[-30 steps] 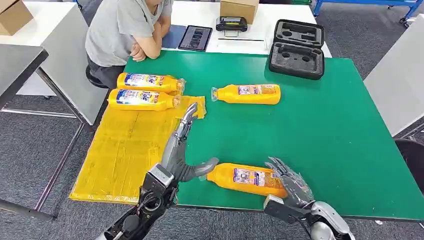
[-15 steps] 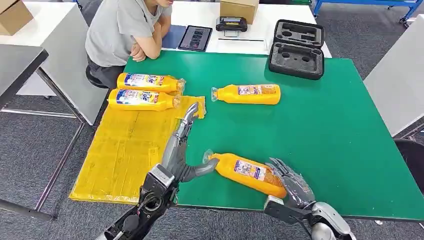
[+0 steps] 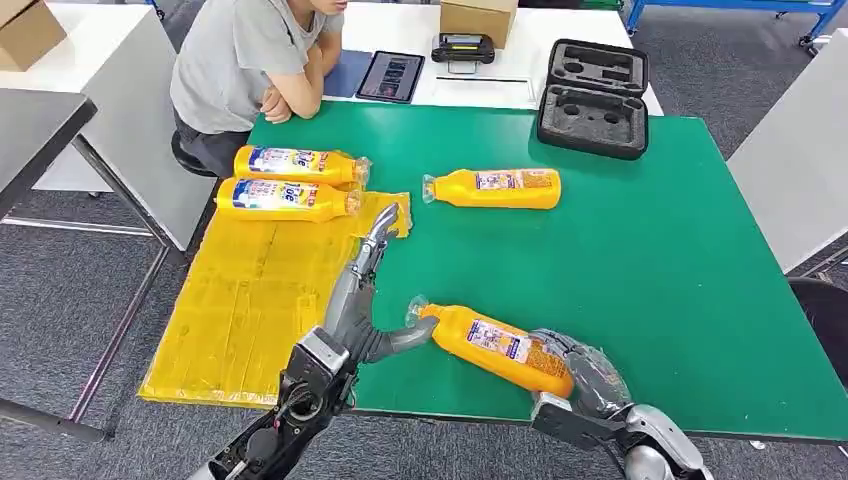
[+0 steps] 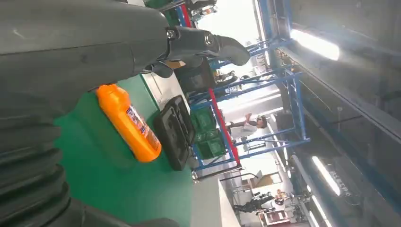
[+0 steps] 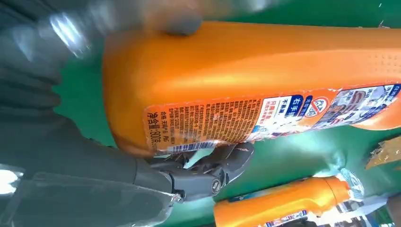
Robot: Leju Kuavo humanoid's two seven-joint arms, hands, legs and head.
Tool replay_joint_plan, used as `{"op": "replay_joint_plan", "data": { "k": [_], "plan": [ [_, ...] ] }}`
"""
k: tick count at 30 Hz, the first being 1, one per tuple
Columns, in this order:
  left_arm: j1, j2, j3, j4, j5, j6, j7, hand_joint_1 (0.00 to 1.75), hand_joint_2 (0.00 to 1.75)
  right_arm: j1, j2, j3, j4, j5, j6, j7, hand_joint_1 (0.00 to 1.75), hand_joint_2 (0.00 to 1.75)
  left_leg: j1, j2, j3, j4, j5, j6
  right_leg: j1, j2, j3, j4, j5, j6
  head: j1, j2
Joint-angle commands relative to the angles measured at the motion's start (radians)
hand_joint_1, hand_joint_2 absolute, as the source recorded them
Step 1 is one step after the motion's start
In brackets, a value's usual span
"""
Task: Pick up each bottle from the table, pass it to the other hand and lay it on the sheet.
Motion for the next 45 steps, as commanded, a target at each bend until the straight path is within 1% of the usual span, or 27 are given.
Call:
{"op": "replay_joint_plan", "data": {
  "k": [1,3,6,7,10,11,13,16,18,19,20,21,24,25,26,28,29,32,35,37,38,39,40,41,43,44,45],
  "plan": [
    [-0.039,0.009,-0.031,0.06,0.002,-0.001,0.003,0.0,1.75,0.007,0.007,0.009,0.032,-0.001,-0.001,-0.004,1.75,1.75,0.001,-0.001,0.003,-0.001,-0.001,-0.002,0.001,-0.001,0.003,-0.001,-0.001,-0.002,0.0,0.0],
    [-0.041,0.009,-0.031,0.059,0.006,0.002,0.003,0.0,1.75,0.006,0.005,0.004,0.04,-0.002,-0.004,-0.011,1.75,1.75,0.002,-0.001,0.006,0.0,-0.003,-0.003,0.002,0.0,0.007,-0.002,-0.002,-0.004,0.0,0.0],
    [-0.041,0.009,-0.03,0.059,0.008,-0.001,0.003,0.0,1.75,0.0,0.001,0.003,0.051,-0.004,0.001,-0.012,1.75,1.75,0.001,-0.001,0.002,-0.001,-0.001,-0.001,0.001,-0.001,0.003,-0.001,-0.001,-0.001,0.0,0.0],
    [-0.041,0.009,-0.03,0.059,0.008,-0.001,0.003,0.0,1.75,0.0,0.001,0.003,0.051,-0.004,0.001,-0.012,1.75,1.75,0.002,-0.001,0.005,-0.001,-0.002,-0.002,0.002,-0.001,0.006,-0.002,-0.001,-0.003,0.0,0.0],
    [-0.038,0.009,-0.028,0.061,0.011,-0.004,0.003,0.0,1.75,-0.003,-0.004,-0.001,0.072,-0.009,0.007,-0.013,1.75,1.75,0.001,-0.001,0.004,-0.001,-0.001,-0.002,0.001,-0.001,0.005,-0.002,-0.001,-0.002,0.0,0.0],
    [-0.038,0.009,-0.026,0.062,0.013,-0.003,0.003,0.0,1.75,-0.001,0.004,-0.007,0.075,-0.015,-0.001,-0.016,1.75,1.75,0.002,-0.001,0.006,-0.001,-0.002,-0.003,0.002,-0.001,0.007,-0.002,-0.002,-0.003,0.0,0.0],
    [-0.031,0.01,-0.02,0.044,0.02,0.021,0.003,0.0,1.75,-0.003,0.029,-0.023,0.077,-0.033,-0.023,-0.042,1.75,1.75,0.001,-0.001,0.003,-0.001,-0.001,-0.002,0.001,-0.001,0.004,-0.002,-0.001,-0.002,0.0,0.0],
    [-0.014,0.008,-0.003,-0.009,0.023,0.145,0.003,0.0,1.75,-0.028,0.092,-0.077,0.073,-0.13,-0.038,-0.109,1.75,1.75,0.002,0.0,0.005,-0.001,-0.002,-0.002,0.002,0.001,0.005,-0.002,-0.001,-0.003,0.0,0.0],
    [-0.001,-0.01,0.033,-0.043,0.039,0.281,0.003,0.0,1.75,-0.05,0.136,-0.125,0.074,-0.244,-0.021,-0.17,1.75,1.75,0.002,0.002,0.004,0.0,-0.002,-0.002,0.002,0.002,0.005,-0.001,-0.001,-0.003,0.0,0.0],
    [0.002,-0.014,0.041,-0.053,0.039,0.324,0.003,0.0,1.75,-0.055,0.144,-0.134,0.075,-0.266,-0.019,-0.177,1.75,1.75,0.002,0.003,0.002,0.0,-0.001,-0.002,0.002,0.003,0.002,-0.001,0.0,-0.002,0.0,0.0],
    [0.0,-0.012,0.032,-0.069,0.03,0.409,0.003,0.0,1.75,-0.066,0.156,-0.15,0.079,-0.296,-0.032,-0.187,1.75,1.75,0.002,0.005,0.003,0.0,-0.002,-0.003,0.002,0.005,0.003,0.0,0.0,-0.003,0.0,0.0],
    [0.0,-0.012,0.032,-0.069,0.03,0.409,0.003,0.0,1.75,-0.066,0.156,-0.15,0.079,-0.296,-0.032,-0.187,1.75,1.75,0.001,0.003,0.001,0.0,-0.001,-0.002,0.001,0.003,0.001,0.0,0.0,-0.002,0.0,0.0],
    [0.0,-0.012,0.032,-0.069,0.03,0.409,0.003,0.0,1.75,-0.066,0.156,-0.15,0.079,-0.296,-0.032,-0.187,1.75,1.75,0.002,0.003,0.004,0.0,-0.002,-0.003,0.002,0.003,0.004,-0.001,-0.001,-0.003,0.0,0.0],
    [-0.001,-0.011,0.032,-0.073,0.031,0.442,0.003,0.0,1.75,-0.067,0.16,-0.16,0.078,-0.307,-0.044,-0.193,1.75,1.75,0.002,0.002,0.003,0.0,-0.001,-0.002,0.002,0.002,0.004,-0.001,-0.001,-0.002,0.0,0.0],
    [0.014,-0.024,0.061,-0.091,0.038,0.454,0.003,0.0,1.75,-0.067,0.168,-0.17,0.077,-0.319,-0.06,-0.195,1.75,1.75,0.002,0.002,0.004,0.0,-0.002,-0.002,0.002,0.002,0.005,-0.001,-0.001,-0.003,0.0,0.0],
    [0.032,-0.038,0.086,-0.119,0.031,0.454,0.003,0.0,1.75,-0.063,0.172,-0.177,0.072,-0.335,-0.058,-0.196,1.75,1.75,0.003,0.004,0.008,0.0,-0.004,-0.004,0.003,0.004,0.009,-0.002,-0.002,-0.004,0.0,0.0],
    [0.039,-0.045,0.098,-0.131,0.022,0.454,0.003,0.0,1.75,-0.062,0.174,-0.181,0.07,-0.343,-0.057,-0.197,1.75,1.75,0.001,0.003,0.002,0.0,-0.002,-0.002,0.001,0.003,0.003,0.0,-0.001,-0.002,0.0,0.0],
    [0.08,-0.08,0.168,-0.184,-0.038,0.454,0.003,0.0,1.75,-0.063,0.183,-0.188,0.079,-0.358,-0.068,-0.201,1.75,1.75,0.002,0.003,0.004,0.0,-0.003,-0.003,0.002,0.004,0.005,-0.001,-0.002,-0.003,0.0,0.0],
    [0.115,-0.104,0.225,-0.239,-0.009,0.454,0.003,0.0,1.75,-0.066,0.193,-0.205,0.086,-0.393,-0.084,-0.214,1.75,1.75,0.001,0.003,0.003,0.0,-0.002,-0.002,0.001,0.003,0.003,0.0,-0.001,-0.002,0.0,0.0],
    [0.117,-0.102,0.224,-0.242,-0.008,0.454,0.003,0.0,1.75,-0.065,0.194,-0.209,0.084,-0.396,-0.087,-0.216,1.75,1.75,0.001,0.003,0.002,0.0,-0.002,-0.002,0.001,0.004,0.003,0.0,-0.001,-0.002,0.0,0.0],
    [0.122,-0.099,0.214,-0.231,0.064,0.454,0.003,0.0,1.75,-0.056,0.197,-0.214,0.073,-0.409,-0.101,-0.225,1.73,1.75,0.001,0.002,0.0,0.0,-0.001,-0.001,0.001,0.002,0.001,0.0,0.0,-0.001,0.0,0.0],
    [0.122,-0.099,0.206,-0.207,0.12,0.426,0.003,0.0,1.75,-0.051,0.2,-0.218,0.063,-0.42,-0.11,-0.234,1.75,1.75,0.002,0.004,0.005,0.0,-0.004,-0.003,0.002,0.004,0.006,-0.001,-0.002,-0.004,0.0,0.0],
    [0.131,-0.124,0.243,-0.165,0.18,0.299,0.003,0.0,1.75,-0.04,0.201,-0.221,0.044,-0.432,-0.121,-0.247,1.75,1.75,0.001,0.002,0.002,-0.001,-0.002,-0.002,0.001,0.002,0.003,-0.001,-0.001,-0.002,0.0,0.0],
    [0.141,-0.159,0.289,-0.103,0.213,0.157,0.003,0.0,1.75,-0.025,0.205,-0.225,0.018,-0.452,-0.127,-0.265,1.75,1.75,0.002,0.002,0.004,-0.001,-0.002,-0.003,0.002,0.003,0.004,-0.001,-0.001,-0.003,0.0,0.0],
    [0.142,-0.182,0.307,-0.057,0.195,0.102,0.003,0.0,1.75,-0.015,0.208,-0.225,-0.003,-0.462,-0.132,-0.273,1.75,1.75,0.002,0.002,0.005,-0.001,-0.003,-0.003,0.002,0.002,0.006,-0.002,-0.001,-0.003,0.0,0.0],
    [0.142,-0.182,0.307,-0.057,0.195,0.102,0.003,0.0,1.75,-0.015,0.208,-0.225,-0.003,-0.462,-0.132,-0.273,1.75,1.75,0.002,0.001,0.006,-0.002,-0.003,-0.003,0.002,0.001,0.008,-0.003,-0.001,-0.003,0.0,0.0],
    [0.142,-0.182,0.307,-0.057,0.195,0.102,0.003,0.0,1.75,-0.015,0.208,-0.225,-0.003,-0.462,-0.132,-0.273,1.75,1.75,0.001,0.0,0.004,-0.001,-0.002,-0.002,0.001,0.001,0.005,-0.002,-0.001,-0.002,0.0,0.0]
  ]
}}
